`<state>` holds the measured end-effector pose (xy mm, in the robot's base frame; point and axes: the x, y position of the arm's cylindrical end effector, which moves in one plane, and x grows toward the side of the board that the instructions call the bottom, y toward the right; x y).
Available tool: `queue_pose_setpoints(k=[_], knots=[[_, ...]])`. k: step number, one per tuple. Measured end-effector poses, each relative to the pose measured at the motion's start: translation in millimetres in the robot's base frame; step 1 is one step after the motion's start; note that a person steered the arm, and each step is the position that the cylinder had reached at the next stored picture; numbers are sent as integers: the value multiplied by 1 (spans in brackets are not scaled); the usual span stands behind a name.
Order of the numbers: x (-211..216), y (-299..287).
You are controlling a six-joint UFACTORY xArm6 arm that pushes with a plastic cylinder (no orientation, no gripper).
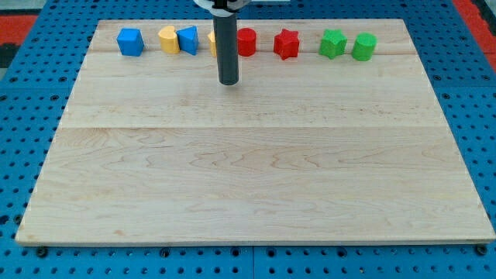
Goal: Move green circle slightly down
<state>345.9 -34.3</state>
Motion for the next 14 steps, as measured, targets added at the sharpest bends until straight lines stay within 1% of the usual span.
queue_pose_setpoints(k=[4,5,6,8,10,11,12,13,14], knots=[[0,-3],[2,18],[2,61],[2,72],[0,103],[-6,147],[-18,210],[-23,229],[-62,238]])
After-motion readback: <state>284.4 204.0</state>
